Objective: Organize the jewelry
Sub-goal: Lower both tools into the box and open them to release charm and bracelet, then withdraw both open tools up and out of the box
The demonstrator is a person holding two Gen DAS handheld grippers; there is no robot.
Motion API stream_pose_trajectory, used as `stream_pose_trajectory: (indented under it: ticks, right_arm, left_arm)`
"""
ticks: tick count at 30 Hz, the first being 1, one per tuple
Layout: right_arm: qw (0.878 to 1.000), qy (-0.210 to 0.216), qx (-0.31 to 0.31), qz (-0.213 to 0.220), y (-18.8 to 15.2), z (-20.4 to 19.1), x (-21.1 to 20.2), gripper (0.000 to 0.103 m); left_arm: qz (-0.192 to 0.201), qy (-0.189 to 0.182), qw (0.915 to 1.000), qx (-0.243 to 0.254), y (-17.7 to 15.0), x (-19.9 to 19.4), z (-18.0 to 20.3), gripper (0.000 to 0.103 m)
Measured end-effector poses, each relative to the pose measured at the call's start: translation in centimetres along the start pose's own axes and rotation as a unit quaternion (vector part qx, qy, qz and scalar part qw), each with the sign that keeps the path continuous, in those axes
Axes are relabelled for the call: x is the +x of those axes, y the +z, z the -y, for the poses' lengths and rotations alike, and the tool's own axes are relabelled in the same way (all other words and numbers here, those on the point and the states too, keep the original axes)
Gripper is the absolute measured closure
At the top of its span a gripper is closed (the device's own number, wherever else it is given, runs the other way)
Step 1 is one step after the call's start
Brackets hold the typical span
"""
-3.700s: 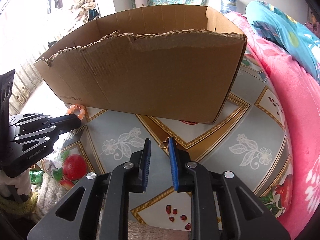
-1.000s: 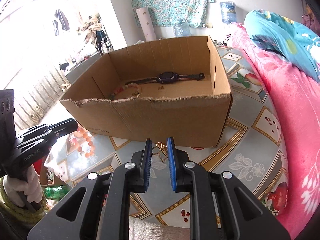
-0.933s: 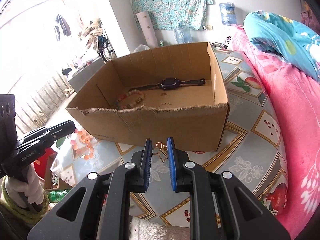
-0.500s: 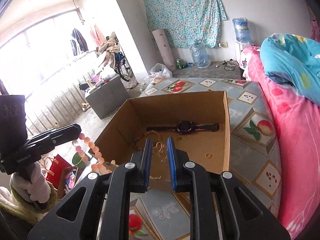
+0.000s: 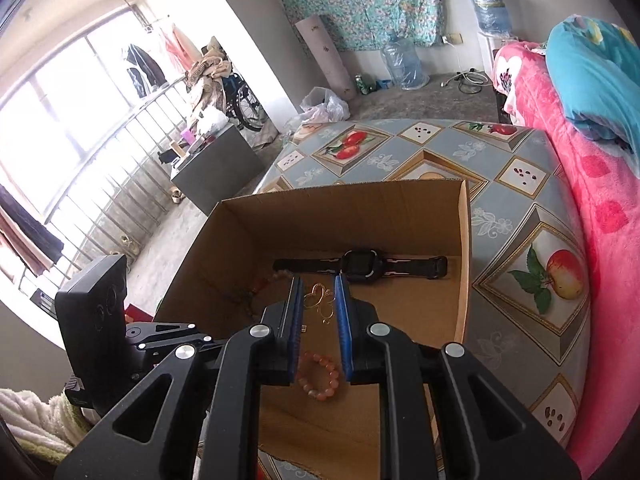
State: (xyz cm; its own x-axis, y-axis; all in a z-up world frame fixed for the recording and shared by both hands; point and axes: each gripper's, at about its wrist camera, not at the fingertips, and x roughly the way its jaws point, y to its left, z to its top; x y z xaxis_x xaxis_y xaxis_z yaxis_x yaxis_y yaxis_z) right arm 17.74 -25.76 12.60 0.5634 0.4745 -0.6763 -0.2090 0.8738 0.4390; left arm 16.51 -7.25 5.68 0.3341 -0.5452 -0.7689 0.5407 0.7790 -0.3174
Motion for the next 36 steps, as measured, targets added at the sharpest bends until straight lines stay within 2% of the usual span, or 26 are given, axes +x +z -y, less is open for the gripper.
stream_pose_trajectory:
  ticks: [3, 7, 12, 15, 19, 24, 31, 33, 36]
  right_arm:
    - [0.999, 0.012, 0.005, -0.039, 0.7, 0.2, 1.6, 0.087]
    - [0.993, 0.005, 0.003, -0.121, 1.5, 0.1, 5.0, 0.087]
    - [0.976, -0.063, -0.018, -0.209, 1.6, 0.3, 9.5, 0.087]
    - [0.965, -0.100, -0.037, -0.239, 1.5, 0.2, 11.3, 0.087]
    - [0.953, -0.135, -0.050, -0.268, 1.2, 0.2, 12.7, 0.087]
    - [0.948, -0.157, -0.058, -0.272, 1.1, 0.0, 12.7, 0.087]
    - [0.951, -0.164, -0.057, -0.256, 0.9, -0.2, 12.1, 0.086]
    - [0.954, -0.162, -0.054, -0.246, 1.0, -0.4, 11.6, 0.086]
    - [0.967, -0.138, -0.043, -0.209, 1.5, -1.0, 8.9, 0.086]
  left_arm:
    - [0.021, 0.000, 0.9997, -0.015, -0.1, -1.3, -0.7, 0.080]
    - [0.068, 0.029, 0.9970, -0.021, -0.3, -4.2, -1.4, 0.074]
    - [0.121, 0.069, 0.9896, -0.037, -0.6, -7.8, -2.6, 0.061]
    - [0.141, 0.100, 0.9839, -0.047, -1.0, -9.6, -3.8, 0.052]
    - [0.147, 0.118, 0.9794, -0.072, -1.5, -10.7, -5.8, 0.050]
    - [0.143, 0.119, 0.9778, -0.096, -2.5, -10.9, -7.6, 0.047]
    - [0.142, 0.116, 0.9768, -0.111, -3.6, -11.1, -8.1, 0.043]
    - [0.144, 0.116, 0.9757, -0.117, -3.8, -11.3, -8.2, 0.043]
    - [0.145, 0.111, 0.9748, -0.128, -4.2, -11.6, -8.4, 0.042]
